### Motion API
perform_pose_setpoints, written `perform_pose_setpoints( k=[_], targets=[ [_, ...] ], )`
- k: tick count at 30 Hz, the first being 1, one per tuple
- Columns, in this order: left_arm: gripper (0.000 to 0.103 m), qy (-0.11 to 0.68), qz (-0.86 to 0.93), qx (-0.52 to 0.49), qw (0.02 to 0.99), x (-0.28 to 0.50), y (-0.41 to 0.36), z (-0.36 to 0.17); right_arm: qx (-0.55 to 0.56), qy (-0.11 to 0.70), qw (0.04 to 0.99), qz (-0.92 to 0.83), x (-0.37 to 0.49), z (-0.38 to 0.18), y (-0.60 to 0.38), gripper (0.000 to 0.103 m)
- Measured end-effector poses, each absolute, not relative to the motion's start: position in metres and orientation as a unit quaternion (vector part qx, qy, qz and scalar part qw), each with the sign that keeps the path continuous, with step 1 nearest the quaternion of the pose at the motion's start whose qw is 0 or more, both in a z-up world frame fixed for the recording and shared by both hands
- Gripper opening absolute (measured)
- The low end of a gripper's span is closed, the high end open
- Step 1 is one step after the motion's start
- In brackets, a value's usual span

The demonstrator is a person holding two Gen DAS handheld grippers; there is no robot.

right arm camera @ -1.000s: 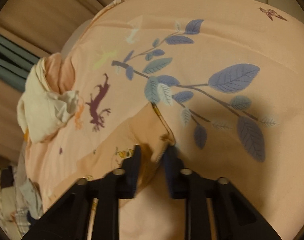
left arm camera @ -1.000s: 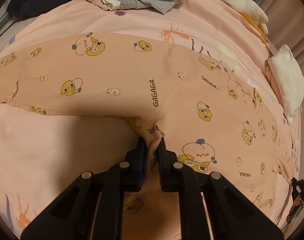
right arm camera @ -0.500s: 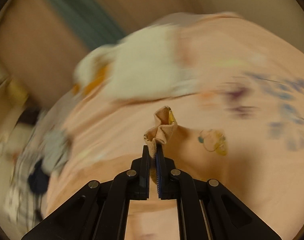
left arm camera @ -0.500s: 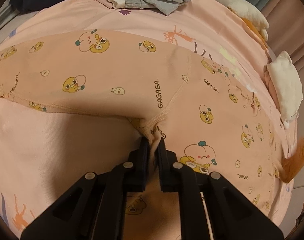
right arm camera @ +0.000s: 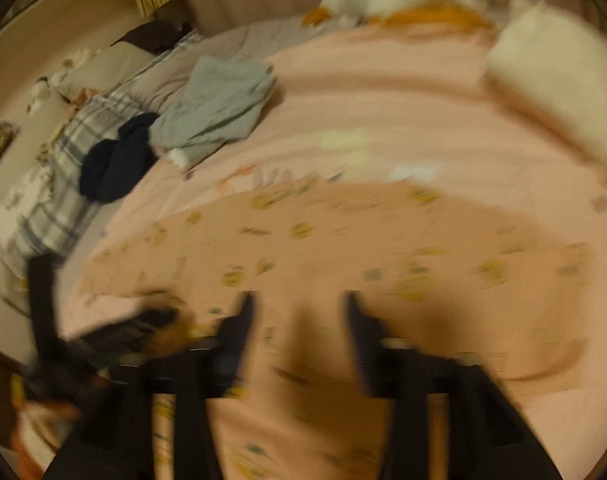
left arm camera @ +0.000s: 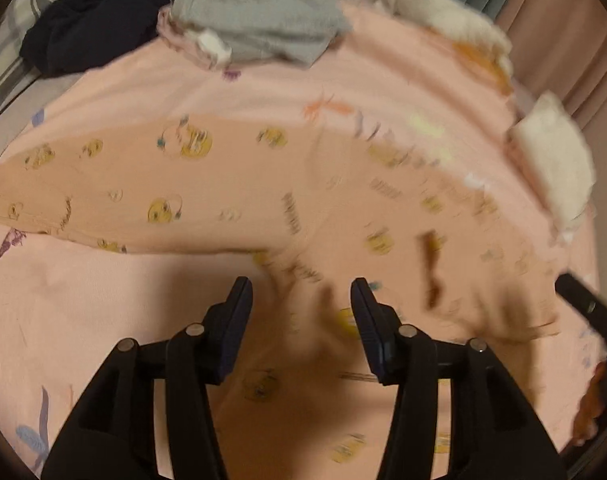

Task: Fold small clothes
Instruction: 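Fold the sleeve held by the right gripper across the garment body and release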

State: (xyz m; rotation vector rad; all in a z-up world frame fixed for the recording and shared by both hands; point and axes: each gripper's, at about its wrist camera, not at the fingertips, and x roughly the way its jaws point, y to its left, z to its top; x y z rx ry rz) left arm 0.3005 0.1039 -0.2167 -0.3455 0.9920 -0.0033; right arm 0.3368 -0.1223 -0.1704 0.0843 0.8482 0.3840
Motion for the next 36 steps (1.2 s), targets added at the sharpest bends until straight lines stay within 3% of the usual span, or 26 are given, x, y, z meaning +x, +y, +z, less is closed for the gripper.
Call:
perform_pose_setpoints(
  k=[2,4,5,10,17,20,22,23,24,27,28,32,36],
  targets=[
    [0.055,0.464,-0.058,-0.194,0.862,0.296,0.097,-0.203,0.026,0.378,0.914,0.141,0.325,-0.156,-0.159,0.069],
    [0.074,0.477,-0.129,-0.236,0.837,0.297,0.08,-0.203,0.008,0.369,0.927,0.06,0.31,-0.154,-0.205,0.07],
    [0.075,0.492,-0.15,-0.256,0.818,0.299,0.071,-0.209,0.006,0.37,0.927,0.053,0.308,-0.158,-0.21,0.07],
    [0.064,0.571,-0.182,-0.314,0.737,0.322,0.018,-0.272,0.018,0.427,0.904,0.02,0.301,-0.209,-0.245,0.07],
    [0.062,0.495,-0.137,-0.361,0.778,0.354,0.009,-0.274,0.037,0.433,0.9,0.031,0.311,-0.232,-0.246,0.07],
    [0.046,0.486,-0.121,-0.356,0.789,0.363,0.002,-0.279,0.027,0.433,0.9,0.027,0.319,-0.236,-0.243,0.07],
    [0.016,0.477,-0.095,-0.336,0.806,0.364,-0.002,-0.279,0.039,0.429,0.902,0.039,0.321,-0.243,-0.24,0.07],
    [0.01,0.475,-0.085,-0.33,0.811,0.365,-0.001,-0.279,0.049,0.427,0.902,0.041,0.329,-0.249,-0.238,0.07],
    [0.006,0.471,-0.082,-0.326,0.815,0.366,0.0,-0.279,0.052,0.423,0.904,0.033,0.332,-0.252,-0.236,0.07],
    [0.007,0.451,-0.087,-0.328,0.825,0.373,0.014,-0.275,0.059,0.4,0.914,0.025,0.33,-0.252,-0.236,0.07],
    [0.007,0.443,-0.085,-0.327,0.83,0.374,0.02,-0.271,0.059,0.399,0.915,0.025,0.327,-0.251,-0.237,0.069],
    [0.007,0.408,-0.053,-0.346,0.843,0.378,0.053,-0.258,0.112,0.366,0.924,0.021,0.325,-0.246,-0.254,0.03],
    [0.007,0.396,-0.037,-0.356,0.845,0.384,0.073,-0.255,0.124,0.374,0.919,0.017,0.326,-0.252,-0.259,0.022]
  ],
)
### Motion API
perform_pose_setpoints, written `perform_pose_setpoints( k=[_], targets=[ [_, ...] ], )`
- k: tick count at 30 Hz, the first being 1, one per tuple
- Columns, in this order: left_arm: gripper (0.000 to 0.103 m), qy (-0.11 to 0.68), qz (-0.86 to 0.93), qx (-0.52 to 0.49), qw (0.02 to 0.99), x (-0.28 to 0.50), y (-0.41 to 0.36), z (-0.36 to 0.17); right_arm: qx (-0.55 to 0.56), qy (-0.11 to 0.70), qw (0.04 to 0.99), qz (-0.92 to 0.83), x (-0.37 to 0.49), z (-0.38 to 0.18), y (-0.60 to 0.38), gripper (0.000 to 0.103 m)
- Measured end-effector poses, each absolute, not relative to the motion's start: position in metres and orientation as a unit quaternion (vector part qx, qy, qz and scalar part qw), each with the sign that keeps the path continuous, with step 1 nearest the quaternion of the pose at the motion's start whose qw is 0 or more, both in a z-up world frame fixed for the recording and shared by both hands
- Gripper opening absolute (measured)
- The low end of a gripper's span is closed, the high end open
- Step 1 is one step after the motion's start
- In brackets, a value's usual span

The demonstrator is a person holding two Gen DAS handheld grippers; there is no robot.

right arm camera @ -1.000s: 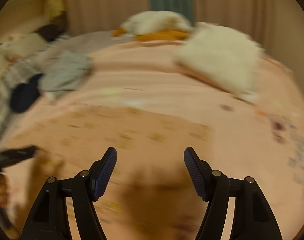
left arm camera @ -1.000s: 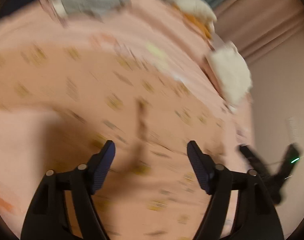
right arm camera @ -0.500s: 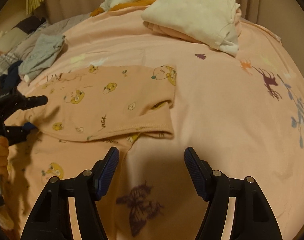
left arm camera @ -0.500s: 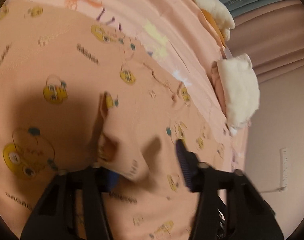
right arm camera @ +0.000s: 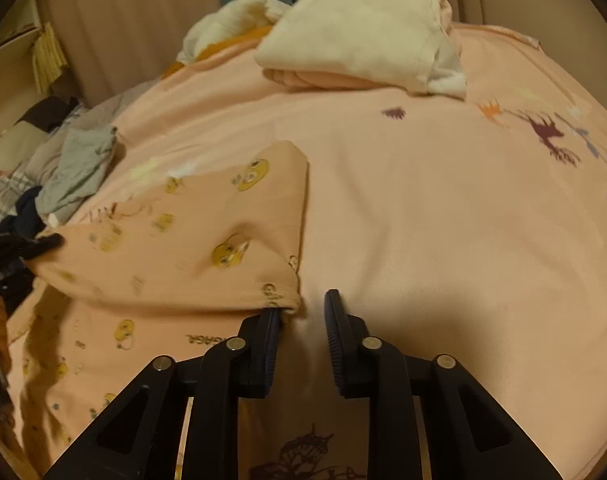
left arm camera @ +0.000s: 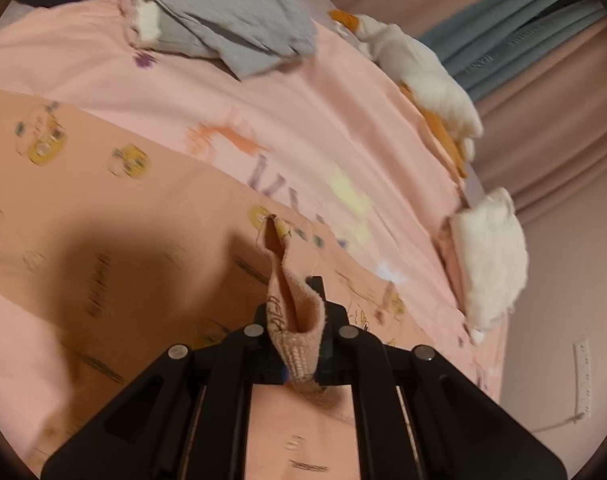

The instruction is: Fold small clothes

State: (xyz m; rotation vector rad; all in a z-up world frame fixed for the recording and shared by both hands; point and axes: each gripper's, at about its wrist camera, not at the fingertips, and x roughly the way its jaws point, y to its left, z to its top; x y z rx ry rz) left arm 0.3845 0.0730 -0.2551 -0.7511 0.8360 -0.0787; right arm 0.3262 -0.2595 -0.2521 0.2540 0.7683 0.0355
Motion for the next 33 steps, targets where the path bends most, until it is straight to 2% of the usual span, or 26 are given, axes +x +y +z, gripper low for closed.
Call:
perform_pose_setpoints(
  k=[5,7,12,15,17,18,19,21,24,28,33],
  targets=[
    [0.008,0.416,-0.022,-0.336,0.845,0.387,0.077,-0.268,0.111,0.376,0.92,0.011,0.328,-0.253,-0.256,0.022],
    [0.011,0.423,-0.011,-0.328,0.844,0.385,0.08,-0.273,0.118,0.379,0.918,0.012,0.327,-0.255,-0.259,0.021],
    [0.013,0.431,-0.001,-0.357,0.829,0.38,0.101,-0.283,0.086,0.381,0.92,-0.005,0.327,-0.255,-0.25,0.021],
    [0.01,0.417,0.035,-0.352,0.837,0.369,0.126,-0.273,0.081,0.381,0.921,-0.009,0.327,-0.256,-0.25,0.021],
    [0.016,0.409,0.047,-0.352,0.841,0.36,0.142,-0.265,0.08,0.381,0.921,-0.012,0.328,-0.256,-0.251,0.021],
    [0.029,0.406,0.051,-0.355,0.841,0.353,0.155,-0.26,0.08,0.382,0.921,-0.012,0.328,-0.255,-0.25,0.02],
    [0.051,0.408,0.058,-0.355,0.839,0.346,0.167,-0.256,0.077,0.381,0.921,-0.013,0.328,-0.255,-0.25,0.02],
    [0.07,0.405,0.093,-0.358,0.836,0.33,0.195,-0.249,0.077,0.381,0.921,-0.014,0.327,-0.255,-0.25,0.02],
    [0.074,0.395,0.158,-0.371,0.825,0.3,0.246,-0.248,0.078,0.381,0.921,-0.014,0.327,-0.255,-0.25,0.02],
    [0.075,0.397,0.188,-0.445,0.78,0.262,0.311,-0.266,0.071,0.381,0.922,-0.018,0.327,-0.255,-0.247,0.02],
    [0.075,0.336,0.183,-0.54,0.749,0.231,0.363,-0.29,0.069,0.38,0.922,-0.019,0.327,-0.255,-0.247,0.021]
  ],
)
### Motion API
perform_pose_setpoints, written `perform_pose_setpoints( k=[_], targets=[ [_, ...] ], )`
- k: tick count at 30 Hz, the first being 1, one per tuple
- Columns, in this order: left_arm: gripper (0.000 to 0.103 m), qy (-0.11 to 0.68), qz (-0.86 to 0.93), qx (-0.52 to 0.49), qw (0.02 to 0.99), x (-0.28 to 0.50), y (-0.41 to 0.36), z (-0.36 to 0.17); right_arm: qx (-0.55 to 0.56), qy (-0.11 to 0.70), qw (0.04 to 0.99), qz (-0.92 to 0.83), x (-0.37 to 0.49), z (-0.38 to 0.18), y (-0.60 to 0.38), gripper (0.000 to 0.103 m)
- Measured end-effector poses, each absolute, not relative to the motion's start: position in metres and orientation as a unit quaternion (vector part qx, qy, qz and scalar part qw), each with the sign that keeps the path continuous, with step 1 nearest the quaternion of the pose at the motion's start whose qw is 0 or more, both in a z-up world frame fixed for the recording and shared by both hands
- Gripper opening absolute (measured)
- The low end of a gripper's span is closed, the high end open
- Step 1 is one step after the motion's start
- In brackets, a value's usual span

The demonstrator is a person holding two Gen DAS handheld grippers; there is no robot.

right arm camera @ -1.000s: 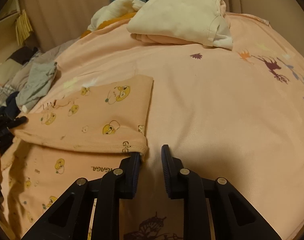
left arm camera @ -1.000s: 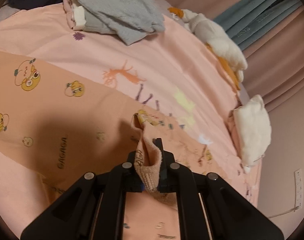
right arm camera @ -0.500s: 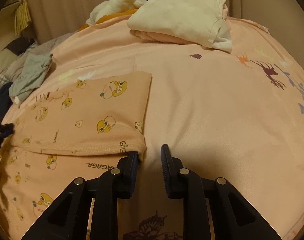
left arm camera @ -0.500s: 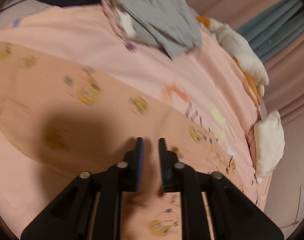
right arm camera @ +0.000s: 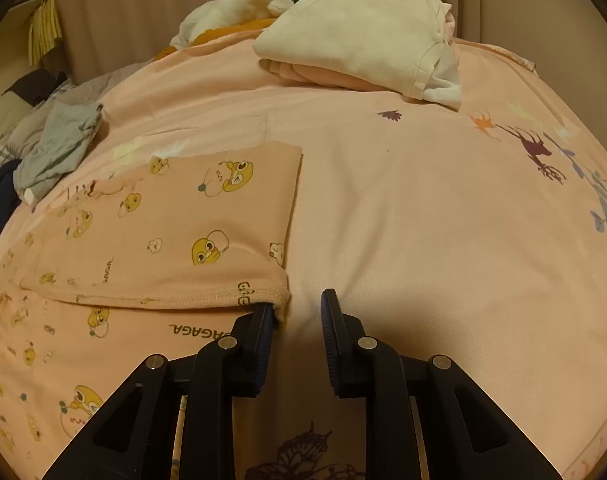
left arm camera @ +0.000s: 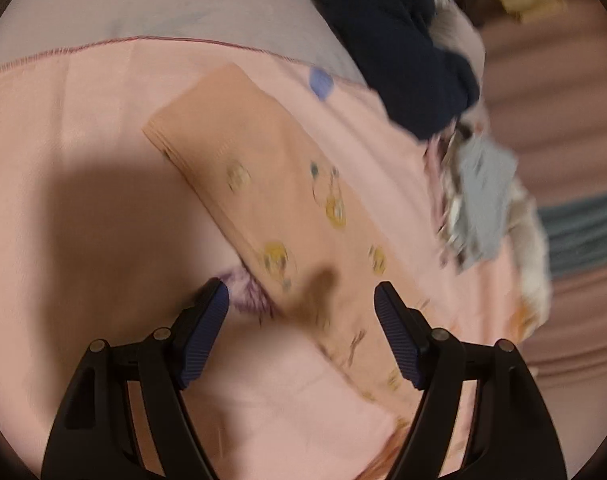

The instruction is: Fold small clothes

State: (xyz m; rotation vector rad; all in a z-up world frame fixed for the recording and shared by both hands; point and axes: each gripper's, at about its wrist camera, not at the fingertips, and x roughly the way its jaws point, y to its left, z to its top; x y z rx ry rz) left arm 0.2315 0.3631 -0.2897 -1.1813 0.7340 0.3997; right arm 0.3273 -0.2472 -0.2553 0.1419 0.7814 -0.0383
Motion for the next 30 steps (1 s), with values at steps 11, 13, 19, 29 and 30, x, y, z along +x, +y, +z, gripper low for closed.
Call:
perform_pose_setpoints(
  k=[11,13,19,29,30],
  targets=[
    [0.006,0.352,0.273,-0.403,0.8,0.267,0.379,-0.276,0.05,0.387,0.92,-0.028,0.329,-0.255,-0.242,0.021],
    [0.005,0.351,0.276,-0.365,0.817,0.273,0.365,-0.26,0.042,0.39,0.919,-0.032,0.33,-0.254,-0.239,0.021],
    [0.004,0.33,0.185,-0.231,0.897,0.301,0.267,-0.188,0.044,0.422,0.905,-0.012,0.325,-0.242,-0.244,0.021],
    [0.026,0.441,-0.137,-0.099,0.881,0.34,-0.027,-0.21,0.126,0.401,0.907,0.038,0.283,-0.188,-0.285,0.037],
    [0.03,0.464,-0.156,-0.094,0.867,0.338,-0.04,-0.22,0.13,0.4,0.906,0.04,0.281,-0.186,-0.287,0.045]
  ],
)
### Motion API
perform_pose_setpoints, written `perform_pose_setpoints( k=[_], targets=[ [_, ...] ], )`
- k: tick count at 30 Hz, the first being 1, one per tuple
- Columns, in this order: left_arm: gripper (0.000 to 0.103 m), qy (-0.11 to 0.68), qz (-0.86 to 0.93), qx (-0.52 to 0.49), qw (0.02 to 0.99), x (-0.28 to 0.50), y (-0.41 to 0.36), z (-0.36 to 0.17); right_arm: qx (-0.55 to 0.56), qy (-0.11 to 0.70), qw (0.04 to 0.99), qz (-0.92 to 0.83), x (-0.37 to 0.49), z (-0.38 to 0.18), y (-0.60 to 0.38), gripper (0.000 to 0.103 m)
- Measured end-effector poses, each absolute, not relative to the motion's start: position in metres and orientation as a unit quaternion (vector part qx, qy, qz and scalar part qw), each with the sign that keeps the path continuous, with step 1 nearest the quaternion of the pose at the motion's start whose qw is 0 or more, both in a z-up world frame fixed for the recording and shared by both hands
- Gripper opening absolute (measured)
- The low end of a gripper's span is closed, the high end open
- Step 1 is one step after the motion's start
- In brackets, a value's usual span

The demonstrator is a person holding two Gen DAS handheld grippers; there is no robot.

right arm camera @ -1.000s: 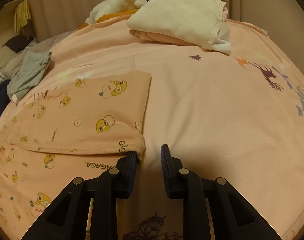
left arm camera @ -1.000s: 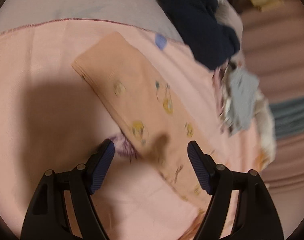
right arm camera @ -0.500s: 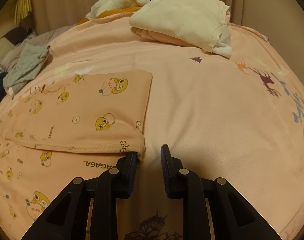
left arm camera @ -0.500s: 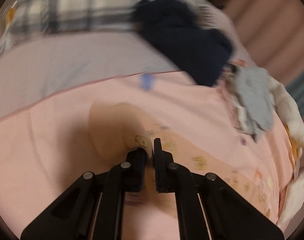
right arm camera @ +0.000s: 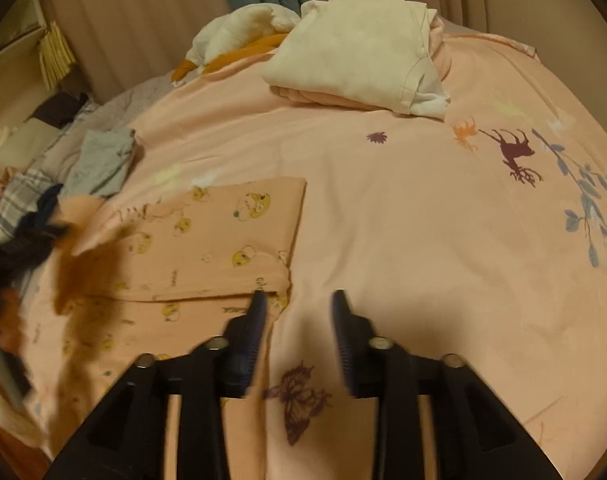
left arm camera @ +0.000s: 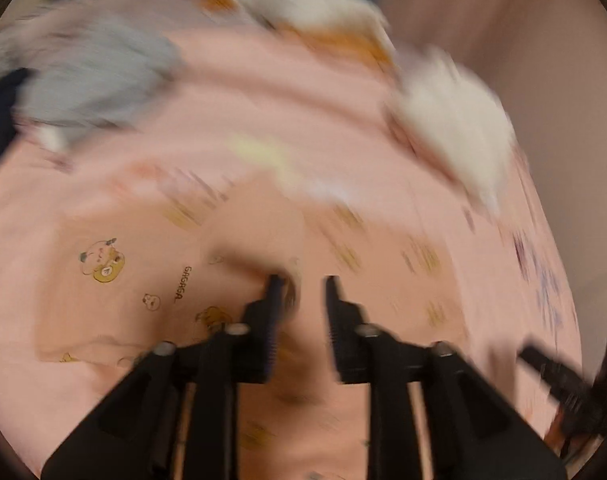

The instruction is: Fold small clothes

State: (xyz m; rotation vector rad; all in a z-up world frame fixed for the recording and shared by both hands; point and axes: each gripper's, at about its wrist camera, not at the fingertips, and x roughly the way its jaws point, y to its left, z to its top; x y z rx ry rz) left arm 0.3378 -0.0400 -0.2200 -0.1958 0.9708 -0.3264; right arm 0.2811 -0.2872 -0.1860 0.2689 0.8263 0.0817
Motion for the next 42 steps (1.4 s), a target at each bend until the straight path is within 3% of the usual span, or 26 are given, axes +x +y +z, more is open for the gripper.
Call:
perform_pose_setpoints(
  k=[2,3,6,7,10,16,18,20,22,26,31,33,38,42],
  targets=[
    [0.03,0.472,-0.174,-0.097,0.859,0.331,-0.042,-0.224,0.133,0.402,0.905,0.043,0.281,-0.182,-0.289,0.049],
    [0.038,0.469,-0.174,-0.093,0.861,0.325,-0.038,-0.22,0.133,0.403,0.905,0.044,0.282,-0.181,-0.288,0.049],
    [0.079,0.452,-0.137,-0.093,0.876,0.31,-0.001,-0.206,0.143,0.407,0.9,0.06,0.293,-0.181,-0.276,0.05],
    [0.082,0.444,-0.116,-0.094,0.883,0.307,0.014,-0.201,0.147,0.408,0.898,0.067,0.297,-0.182,-0.269,0.052],
    [0.081,0.45,-0.069,-0.09,0.886,0.3,0.058,-0.206,0.168,0.429,0.88,0.109,0.324,-0.19,-0.238,0.061],
    [0.074,0.517,-0.042,-0.102,0.849,0.293,0.094,-0.264,0.255,0.509,0.808,0.15,0.412,-0.236,-0.175,0.061],
    [0.073,0.535,-0.03,-0.107,0.838,0.294,0.101,-0.283,0.288,0.518,0.795,0.131,0.428,-0.251,-0.163,0.051],
    [0.073,0.516,-0.022,-0.11,0.85,0.296,0.103,-0.287,0.312,0.487,0.805,0.13,0.431,-0.246,-0.159,0.022],
    [0.074,0.498,-0.007,-0.107,0.86,0.302,0.099,-0.285,0.348,0.462,0.805,0.135,0.429,-0.239,-0.162,0.007],
    [0.072,0.481,0.023,-0.055,0.875,0.316,0.086,-0.292,0.349,0.422,0.822,0.154,0.415,-0.203,-0.173,0.006],
    [0.055,0.458,0.053,-0.066,0.885,0.315,0.091,-0.292,0.328,0.369,0.859,0.137,0.4,-0.161,-0.211,0.006],
    [0.053,0.452,0.056,-0.063,0.888,0.316,0.091,-0.294,0.308,0.364,0.872,0.111,0.393,-0.158,-0.23,0.006],
    [0.052,0.45,0.057,-0.052,0.89,0.314,0.088,-0.291,0.276,0.413,0.867,0.049,0.39,-0.209,-0.253,0.006],
    [0.061,0.47,0.054,-0.02,0.881,0.31,0.083,-0.287,0.31,0.452,0.835,0.04,0.395,-0.253,-0.268,0.006]
  ],
)
